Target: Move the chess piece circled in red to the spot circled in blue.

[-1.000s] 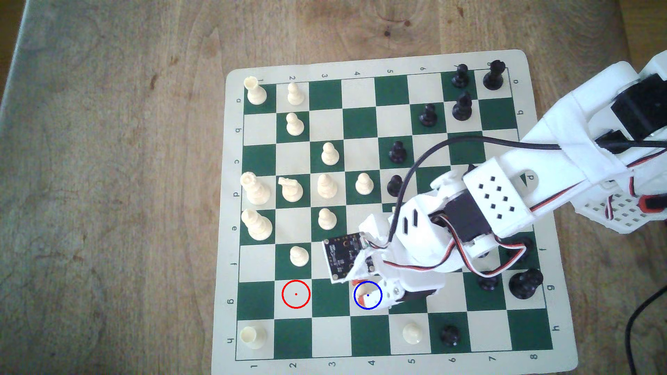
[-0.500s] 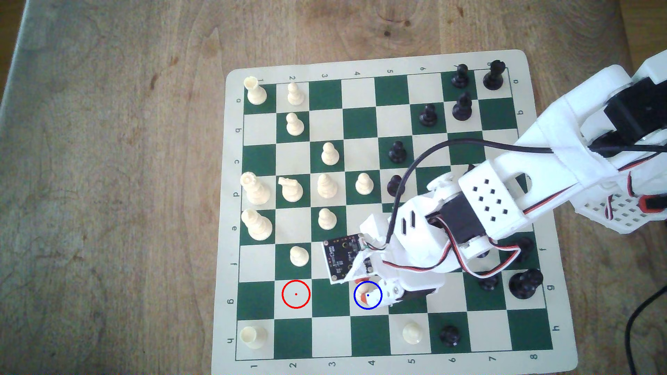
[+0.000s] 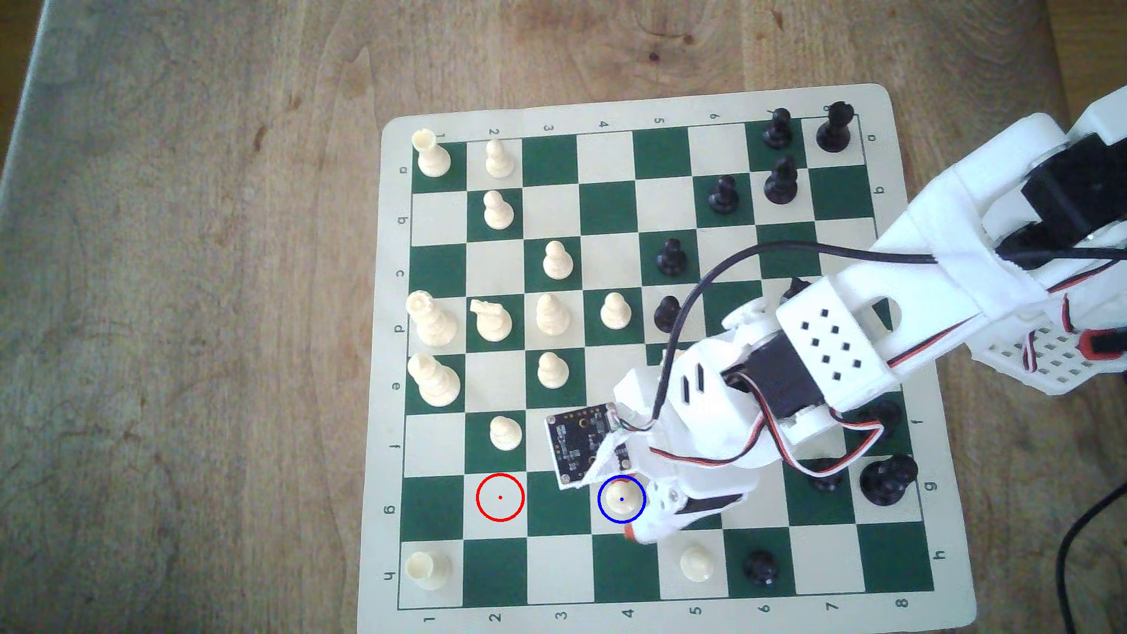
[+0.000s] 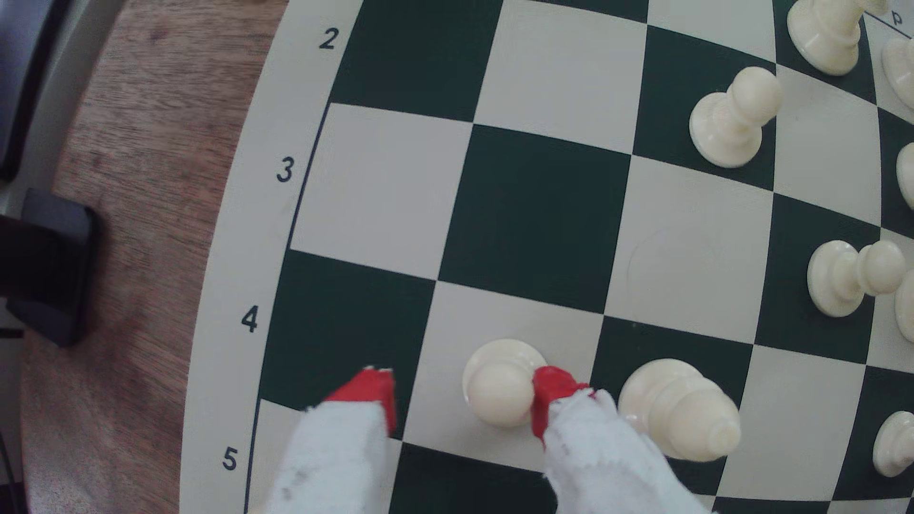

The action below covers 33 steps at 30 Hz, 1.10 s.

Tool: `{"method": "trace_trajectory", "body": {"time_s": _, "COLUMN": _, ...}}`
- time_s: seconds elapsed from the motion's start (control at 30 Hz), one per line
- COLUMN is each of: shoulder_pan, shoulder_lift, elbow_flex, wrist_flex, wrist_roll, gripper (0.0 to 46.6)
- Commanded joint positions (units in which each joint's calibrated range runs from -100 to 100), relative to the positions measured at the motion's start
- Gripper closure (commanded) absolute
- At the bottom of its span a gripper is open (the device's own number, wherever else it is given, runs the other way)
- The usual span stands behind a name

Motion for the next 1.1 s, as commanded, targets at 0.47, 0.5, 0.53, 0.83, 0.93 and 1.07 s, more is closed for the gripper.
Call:
{"method": "trace_trajectory", "body": {"time_s": 0.47, "shoulder_pan": 5.91, "shoulder_lift": -43.26, "elbow_flex": 17.12, "wrist_flex": 8.2, "wrist_roll": 0.63, "gripper": 38.1}}
{"method": "trace_trajectory", "body": {"time_s": 0.5, "shoulder_pan": 7.47, "shoulder_lift": -46.57, "elbow_flex": 19.48, "wrist_flex": 8.03, "wrist_roll": 0.73, "gripper": 38.3}}
{"method": "trace_trajectory", "body": {"time_s": 0.53, "shoulder_pan": 9.11, "shoulder_lift": -50.56, "elbow_flex": 22.29, "wrist_flex": 7.62, "wrist_roll": 0.88, "gripper": 38.5}}
{"method": "trace_trajectory", "body": {"time_s": 0.83, "shoulder_pan": 26.48, "shoulder_lift": -95.38, "elbow_flex": 50.3, "wrist_flex": -4.42, "wrist_roll": 7.03, "gripper": 46.4}}
{"method": "trace_trajectory", "body": {"time_s": 0.93, "shoulder_pan": 28.43, "shoulder_lift": -95.38, "elbow_flex": 55.2, "wrist_flex": -22.52, "wrist_roll": 6.94, "gripper": 46.4}}
{"method": "trace_trajectory", "body": {"time_s": 1.07, "shoulder_pan": 28.2, "shoulder_lift": -95.38, "elbow_flex": 62.45, "wrist_flex": -46.68, "wrist_roll": 8.21, "gripper": 46.4}}
